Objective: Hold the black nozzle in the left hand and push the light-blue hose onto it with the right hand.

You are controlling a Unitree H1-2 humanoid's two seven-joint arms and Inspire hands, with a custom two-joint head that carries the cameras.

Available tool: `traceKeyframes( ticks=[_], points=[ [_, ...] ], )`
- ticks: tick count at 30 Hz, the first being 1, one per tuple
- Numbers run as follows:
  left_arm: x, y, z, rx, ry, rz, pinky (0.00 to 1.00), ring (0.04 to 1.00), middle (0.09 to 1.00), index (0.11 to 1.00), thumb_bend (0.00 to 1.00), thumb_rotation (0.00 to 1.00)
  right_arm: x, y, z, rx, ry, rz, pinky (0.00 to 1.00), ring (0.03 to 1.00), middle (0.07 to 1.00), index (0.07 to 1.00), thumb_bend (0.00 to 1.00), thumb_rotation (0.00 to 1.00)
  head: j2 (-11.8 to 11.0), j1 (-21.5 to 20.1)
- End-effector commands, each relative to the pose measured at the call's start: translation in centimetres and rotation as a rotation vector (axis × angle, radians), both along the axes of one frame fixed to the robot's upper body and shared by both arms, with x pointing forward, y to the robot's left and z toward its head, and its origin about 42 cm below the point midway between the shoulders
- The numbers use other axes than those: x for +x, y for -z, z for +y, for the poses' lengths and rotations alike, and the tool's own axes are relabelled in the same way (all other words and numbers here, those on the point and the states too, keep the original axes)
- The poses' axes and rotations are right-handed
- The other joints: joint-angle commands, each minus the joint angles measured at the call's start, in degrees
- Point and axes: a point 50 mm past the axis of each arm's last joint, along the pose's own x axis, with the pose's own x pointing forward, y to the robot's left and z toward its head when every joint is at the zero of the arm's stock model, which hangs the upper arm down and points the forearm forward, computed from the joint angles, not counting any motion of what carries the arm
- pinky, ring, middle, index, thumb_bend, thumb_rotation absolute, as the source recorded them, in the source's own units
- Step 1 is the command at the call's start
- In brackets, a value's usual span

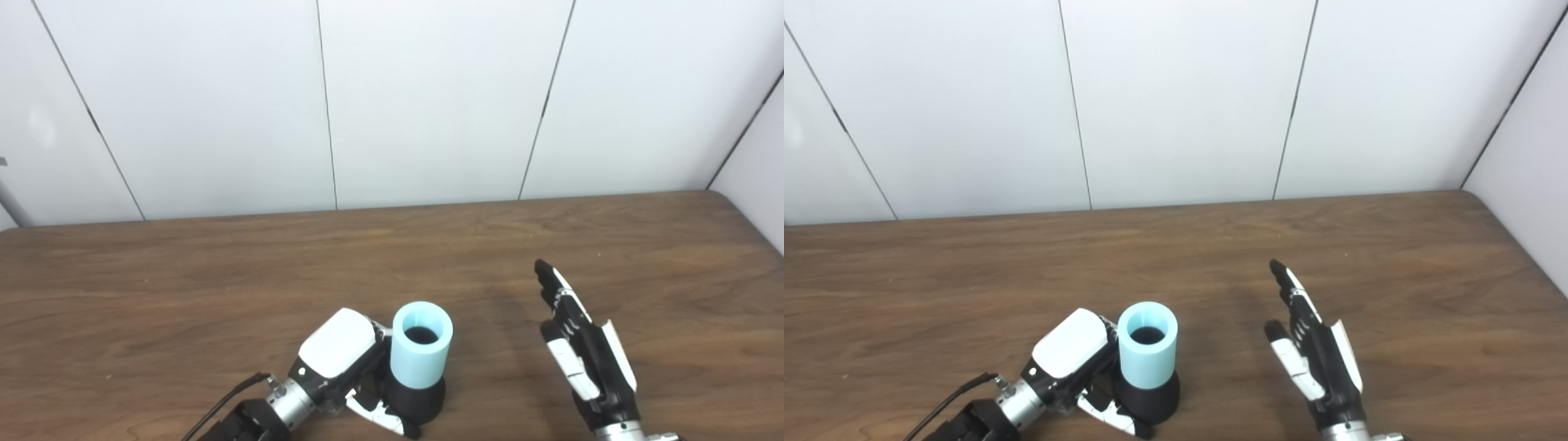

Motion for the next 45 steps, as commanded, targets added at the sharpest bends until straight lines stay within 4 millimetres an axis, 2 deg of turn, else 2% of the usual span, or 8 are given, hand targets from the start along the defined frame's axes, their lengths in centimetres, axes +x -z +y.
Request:
traceKeyframes(
  ticks=[1, 10, 16, 17, 18, 21, 29, 45],
  points=[
    [-0.4, 1.8, 0.9, 0.073, -0.025, 0.044, 0.18, 0.333, 0.44, 0.53, 0.49, 0.0, 0.6, -0.9, 0.0, 0.028, -0.006, -0.039, 0.93, 0.929, 0.92, 0.888, 0.29, 0.78, 0.1, 0.0],
    [-0.2, 1.8, 1.1, 0.071, -0.025, 0.043, 0.19, 0.336, 0.445, 0.534, 0.49, 0.0, 0.8, -0.7, 0.1, 0.031, 0.005, -0.03, 0.85, 0.884, 0.895, 0.873, 0.29, 0.66, -0.1, -0.2],
    [0.2, 0.8, 2.1, 0.044, -0.08, 0.148, 0.39, 0.466, 0.553, 0.501, 0.51, 0.02, 1.0, -0.3, 0.0, 0.021, 0.017, -0.043, 0.88, 0.895, 0.902, 0.878, 0.34, 0.69, -0.2, -0.1],
    [0.4, 0.6, 2.4, 0.036, -0.086, 0.171, 0.43, 0.519, 0.59, 0.58, 0.77, 0.01, 1.0, -0.3, 0.0, 0.02, 0.017, -0.044, 0.89, 0.897, 0.903, 0.878, 0.35, 0.7, -0.2, -0.1],
    [0.5, 0.4, 2.6, 0.037, -0.091, 0.194, 0.46, 0.554, 0.616, 0.623, 0.87, 0.01, 1.1, -0.3, 0.0, 0.02, 0.017, -0.044, 0.89, 0.899, 0.904, 0.877, 0.35, 0.7, -0.2, -0.1],
    [0.7, -0.2, 3.3, 0.058, -0.104, 0.263, 0.61, 0.698, 0.724, 0.751, 0.99, 0.11, 1.1, -0.2, 0.1, 0.025, 0.012, -0.04, 0.9, 0.907, 0.911, 0.886, 0.35, 0.71, -0.1, 0.1],
    [0.9, -1.2, 4.5, 0.112, -0.166, 0.351, 0.9, 0.925, 0.931, 0.973, 1.0, 0.24, 1.1, -0.2, 0.2, 0.031, 0.01, -0.033, 0.91, 0.915, 0.92, 0.897, 0.36, 0.71, -0.1, 0.3],
    [-0.5, -5.3, 9.1, 0.043, -0.265, 0.531, 0.94, 0.997, 0.999, 1.0, 1.0, 0.23, 1.1, -0.1, 0.2, 0.022, 0.009, -0.03, 0.9, 0.916, 0.919, 0.896, 0.38, 0.68, -0.6, 1.4]
  ],
)
